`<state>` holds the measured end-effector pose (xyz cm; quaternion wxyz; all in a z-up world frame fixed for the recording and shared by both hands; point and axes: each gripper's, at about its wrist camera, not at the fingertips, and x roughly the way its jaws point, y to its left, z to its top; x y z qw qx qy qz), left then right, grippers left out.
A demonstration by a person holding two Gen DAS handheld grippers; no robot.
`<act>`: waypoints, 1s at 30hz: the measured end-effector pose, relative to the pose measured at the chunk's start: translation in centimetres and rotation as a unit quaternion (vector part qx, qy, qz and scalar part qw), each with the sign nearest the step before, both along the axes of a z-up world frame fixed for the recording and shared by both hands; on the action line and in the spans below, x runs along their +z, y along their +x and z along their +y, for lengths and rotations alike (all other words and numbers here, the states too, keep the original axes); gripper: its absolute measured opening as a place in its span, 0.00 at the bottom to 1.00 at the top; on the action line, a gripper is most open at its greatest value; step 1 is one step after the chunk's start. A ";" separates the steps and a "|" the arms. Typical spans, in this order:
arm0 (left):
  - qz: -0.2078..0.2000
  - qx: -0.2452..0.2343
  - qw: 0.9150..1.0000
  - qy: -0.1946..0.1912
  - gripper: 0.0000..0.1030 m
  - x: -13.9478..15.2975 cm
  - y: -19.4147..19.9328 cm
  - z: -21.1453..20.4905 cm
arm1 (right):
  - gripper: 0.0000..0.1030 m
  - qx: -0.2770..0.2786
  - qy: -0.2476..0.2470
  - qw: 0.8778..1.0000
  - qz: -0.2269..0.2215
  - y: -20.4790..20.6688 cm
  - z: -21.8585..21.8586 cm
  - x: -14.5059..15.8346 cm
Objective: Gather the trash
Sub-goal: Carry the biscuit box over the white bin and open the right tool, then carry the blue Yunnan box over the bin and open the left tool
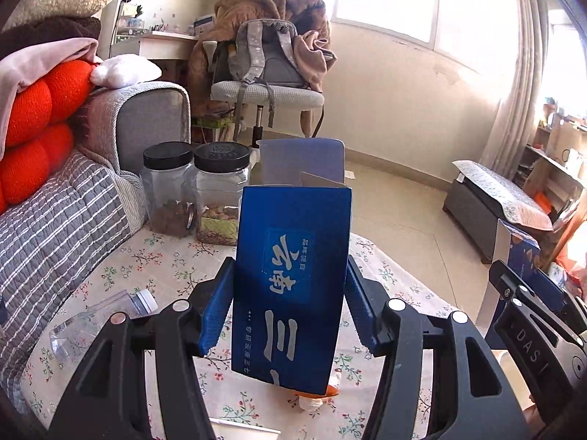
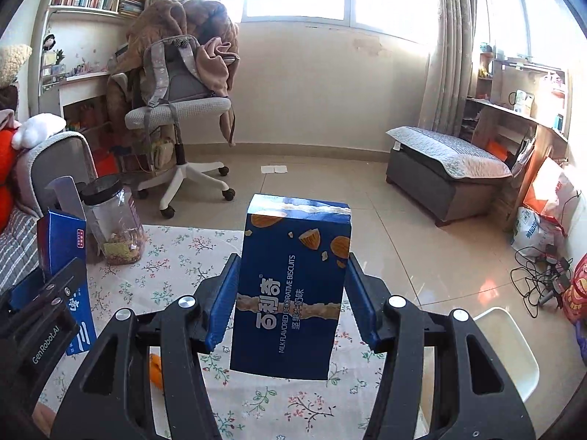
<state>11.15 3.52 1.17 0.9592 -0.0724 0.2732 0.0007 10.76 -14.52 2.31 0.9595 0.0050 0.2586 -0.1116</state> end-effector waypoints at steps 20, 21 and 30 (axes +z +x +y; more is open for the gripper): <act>0.002 -0.123 0.992 0.022 0.56 1.1 -3.0 -14.7 | 0.52 -0.124 0.005 0.992 0.011 -5.9 -15.1 -0.9; 0.004 -0.131 0.991 0.024 0.56 1.0 -3.1 -15.6 | 0.52 -0.133 0.005 0.991 0.013 -6.2 -16.0 -1.0; 0.023 -0.199 0.979 0.033 0.56 -0.3 -3.6 -23.7 | 0.86 -0.218 0.024 0.975 0.040 -8.7 -23.8 -3.2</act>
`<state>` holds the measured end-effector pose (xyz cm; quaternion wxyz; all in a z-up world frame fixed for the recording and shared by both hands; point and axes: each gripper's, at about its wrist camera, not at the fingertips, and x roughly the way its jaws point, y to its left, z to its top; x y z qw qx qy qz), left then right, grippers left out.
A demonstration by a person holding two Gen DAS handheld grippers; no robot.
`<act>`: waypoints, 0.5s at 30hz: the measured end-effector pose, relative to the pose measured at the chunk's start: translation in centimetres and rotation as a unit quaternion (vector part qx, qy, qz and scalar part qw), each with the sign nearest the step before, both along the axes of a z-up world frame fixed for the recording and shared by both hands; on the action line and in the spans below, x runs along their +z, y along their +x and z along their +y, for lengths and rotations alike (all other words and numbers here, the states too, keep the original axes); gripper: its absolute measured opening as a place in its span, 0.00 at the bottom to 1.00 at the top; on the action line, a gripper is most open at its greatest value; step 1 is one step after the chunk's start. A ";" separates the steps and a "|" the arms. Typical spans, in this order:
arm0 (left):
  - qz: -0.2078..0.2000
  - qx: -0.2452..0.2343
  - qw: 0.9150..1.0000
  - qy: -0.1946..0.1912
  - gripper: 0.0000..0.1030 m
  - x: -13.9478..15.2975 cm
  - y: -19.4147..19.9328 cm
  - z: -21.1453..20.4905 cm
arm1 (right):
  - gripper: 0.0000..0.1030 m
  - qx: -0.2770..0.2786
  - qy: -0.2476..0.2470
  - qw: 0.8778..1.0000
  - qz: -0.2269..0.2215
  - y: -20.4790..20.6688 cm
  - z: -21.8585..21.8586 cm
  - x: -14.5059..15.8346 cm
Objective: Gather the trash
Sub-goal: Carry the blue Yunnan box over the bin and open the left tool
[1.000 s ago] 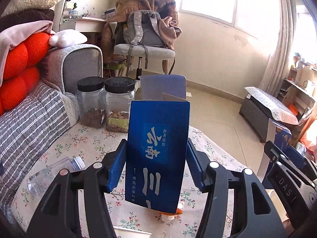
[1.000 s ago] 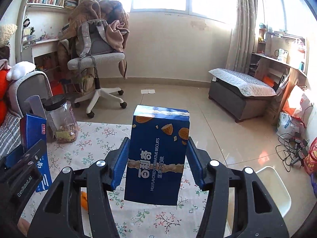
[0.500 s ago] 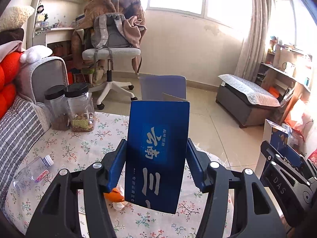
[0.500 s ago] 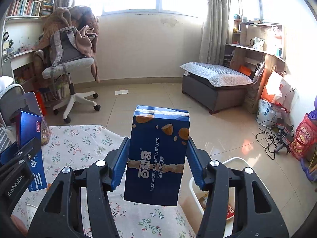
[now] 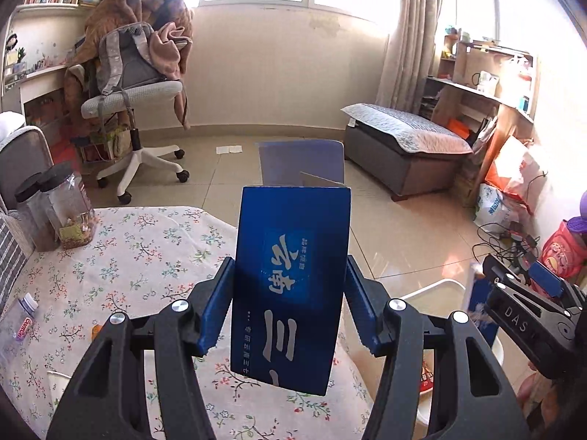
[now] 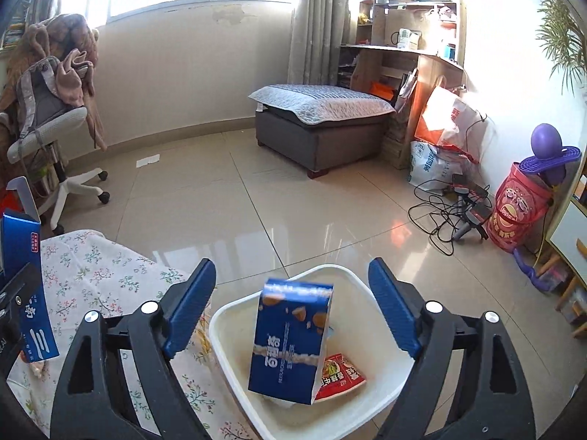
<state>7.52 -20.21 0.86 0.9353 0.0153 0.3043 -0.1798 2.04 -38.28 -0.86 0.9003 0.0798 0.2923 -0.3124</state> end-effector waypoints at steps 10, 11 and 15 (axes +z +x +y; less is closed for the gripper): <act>0.034 -0.066 0.997 0.001 0.57 -1.5 -0.1 -6.7 | 0.93 -0.140 0.066 0.988 -0.009 -4.7 -8.1 -1.5; 0.038 -0.072 0.997 0.001 0.57 -1.7 -0.1 -7.5 | 0.93 -0.153 0.073 0.986 -0.011 -5.3 -8.8 -1.6; 0.053 -0.105 0.993 0.004 0.57 -2.5 -0.4 -10.7 | 0.93 -0.188 0.080 0.979 -0.019 -6.6 -10.3 -1.7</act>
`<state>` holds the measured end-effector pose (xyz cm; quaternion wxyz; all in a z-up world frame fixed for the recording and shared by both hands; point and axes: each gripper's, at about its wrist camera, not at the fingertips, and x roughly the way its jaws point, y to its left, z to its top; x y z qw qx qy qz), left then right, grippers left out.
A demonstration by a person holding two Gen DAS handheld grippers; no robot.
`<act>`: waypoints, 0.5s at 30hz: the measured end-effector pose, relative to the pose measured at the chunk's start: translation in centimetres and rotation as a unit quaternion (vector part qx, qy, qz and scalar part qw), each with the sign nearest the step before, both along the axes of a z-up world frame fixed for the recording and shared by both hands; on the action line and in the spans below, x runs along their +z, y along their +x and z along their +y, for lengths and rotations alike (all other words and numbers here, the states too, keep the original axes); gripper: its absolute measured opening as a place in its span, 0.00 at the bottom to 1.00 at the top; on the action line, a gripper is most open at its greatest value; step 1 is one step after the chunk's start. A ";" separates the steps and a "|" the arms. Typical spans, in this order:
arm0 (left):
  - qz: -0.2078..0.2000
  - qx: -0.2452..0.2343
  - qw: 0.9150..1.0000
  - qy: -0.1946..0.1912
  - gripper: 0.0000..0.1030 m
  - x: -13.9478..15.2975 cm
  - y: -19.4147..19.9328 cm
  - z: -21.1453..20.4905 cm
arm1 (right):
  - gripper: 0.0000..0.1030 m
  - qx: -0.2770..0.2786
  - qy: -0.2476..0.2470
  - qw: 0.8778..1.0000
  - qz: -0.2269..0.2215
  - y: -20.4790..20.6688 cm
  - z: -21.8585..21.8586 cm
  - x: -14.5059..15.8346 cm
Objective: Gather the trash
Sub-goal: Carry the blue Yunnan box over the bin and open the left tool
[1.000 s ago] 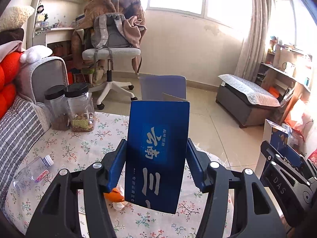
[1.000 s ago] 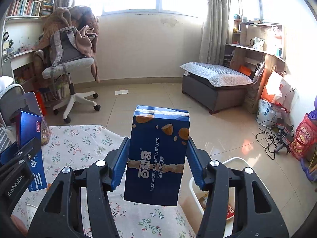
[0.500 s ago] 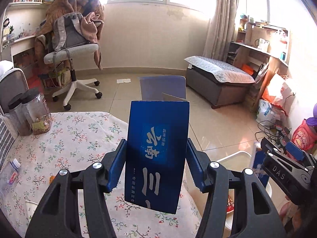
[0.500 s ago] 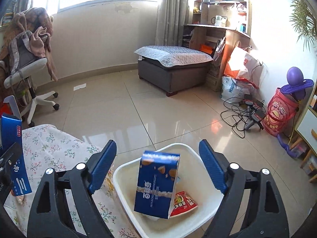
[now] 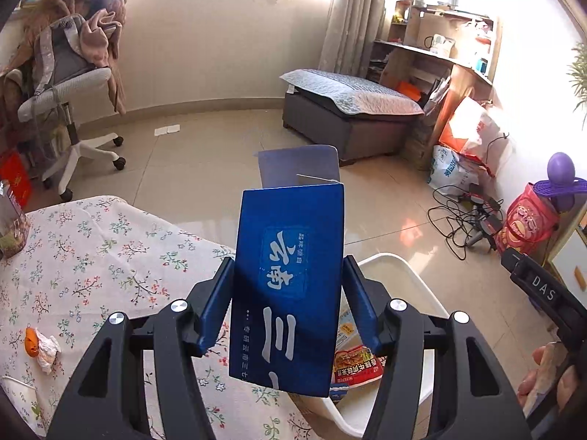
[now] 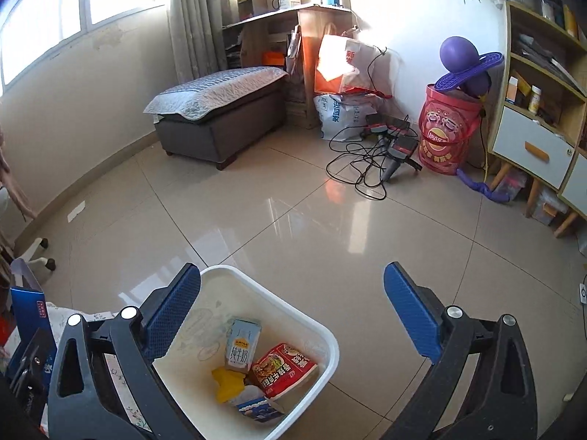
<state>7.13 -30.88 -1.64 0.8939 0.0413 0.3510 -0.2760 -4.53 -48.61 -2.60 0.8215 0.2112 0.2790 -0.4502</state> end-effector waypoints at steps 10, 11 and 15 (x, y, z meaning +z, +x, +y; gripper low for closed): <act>0.026 -0.047 0.998 0.012 0.56 -1.7 -0.6 -5.6 | 0.93 -0.043 -0.008 0.999 -0.025 -2.1 -1.3 0.7; 0.030 -0.051 0.998 0.012 0.56 -1.9 -0.7 -6.0 | 0.93 -0.046 -0.007 0.999 -0.027 -2.3 -1.6 0.8; 0.050 -0.065 0.996 0.024 0.57 -2.6 -0.6 -7.4 | 0.93 -0.053 -0.004 0.998 -0.031 -2.7 -2.2 0.7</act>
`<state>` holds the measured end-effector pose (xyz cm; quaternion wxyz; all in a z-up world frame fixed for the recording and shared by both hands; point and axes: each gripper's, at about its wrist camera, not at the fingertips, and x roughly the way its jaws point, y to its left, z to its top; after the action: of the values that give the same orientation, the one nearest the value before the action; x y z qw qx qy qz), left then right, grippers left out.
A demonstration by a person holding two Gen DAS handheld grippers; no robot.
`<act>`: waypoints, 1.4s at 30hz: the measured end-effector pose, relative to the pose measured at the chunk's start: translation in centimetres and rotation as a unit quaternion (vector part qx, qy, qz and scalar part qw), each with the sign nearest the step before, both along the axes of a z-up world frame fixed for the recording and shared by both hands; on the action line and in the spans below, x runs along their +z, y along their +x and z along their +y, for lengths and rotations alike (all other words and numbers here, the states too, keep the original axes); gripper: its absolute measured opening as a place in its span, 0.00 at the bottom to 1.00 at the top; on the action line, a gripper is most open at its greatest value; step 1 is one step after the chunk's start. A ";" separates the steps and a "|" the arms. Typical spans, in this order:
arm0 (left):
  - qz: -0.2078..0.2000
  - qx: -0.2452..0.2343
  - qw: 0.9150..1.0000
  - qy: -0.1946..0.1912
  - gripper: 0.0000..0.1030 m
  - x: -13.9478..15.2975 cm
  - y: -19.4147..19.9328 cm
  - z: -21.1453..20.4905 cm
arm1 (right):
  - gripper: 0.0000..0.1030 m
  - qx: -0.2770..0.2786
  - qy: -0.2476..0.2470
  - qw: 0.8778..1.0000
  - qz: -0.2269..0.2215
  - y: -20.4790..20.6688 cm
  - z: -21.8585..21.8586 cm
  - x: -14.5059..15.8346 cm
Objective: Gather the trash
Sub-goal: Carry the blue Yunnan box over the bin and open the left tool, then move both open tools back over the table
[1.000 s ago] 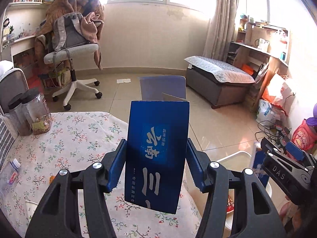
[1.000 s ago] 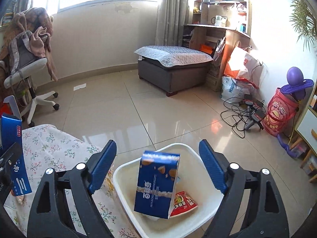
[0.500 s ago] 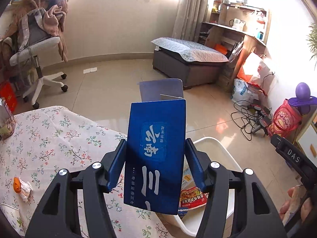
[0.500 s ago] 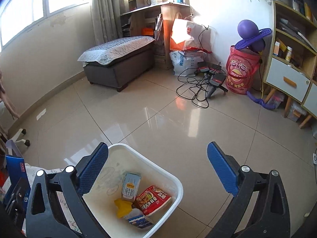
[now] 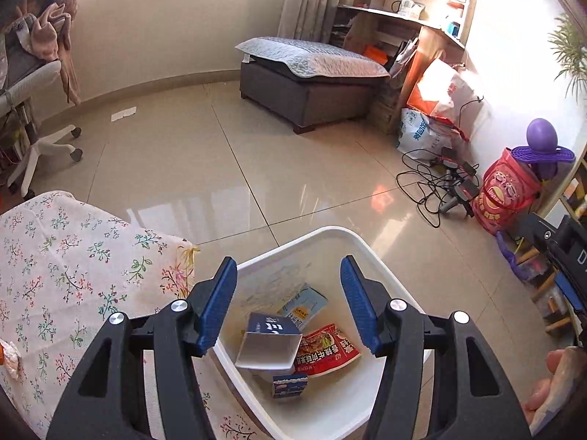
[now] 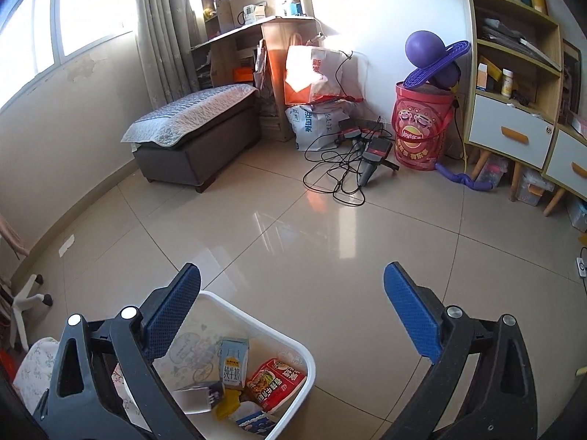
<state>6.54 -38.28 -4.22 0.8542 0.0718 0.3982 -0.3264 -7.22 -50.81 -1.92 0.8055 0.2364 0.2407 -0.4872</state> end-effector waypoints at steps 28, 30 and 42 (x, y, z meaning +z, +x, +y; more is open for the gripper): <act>-0.055 0.182 0.980 0.053 0.89 2.5 2.0 16.0 | 0.93 0.174 -0.078 0.980 0.048 6.9 12.6 0.6; -0.053 0.196 0.978 0.058 0.89 2.4 2.1 17.9 | 0.93 0.194 -0.082 0.976 0.052 7.7 14.1 0.6; -0.036 0.271 0.959 0.075 0.89 1.5 3.0 27.8 | 0.93 0.302 -0.108 0.944 0.074 11.3 23.9 -0.2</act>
<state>9.52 -10.51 -2.77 0.9167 0.0370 0.3948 -0.0492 4.04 -26.93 -2.08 0.9155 0.0277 0.3055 -0.2603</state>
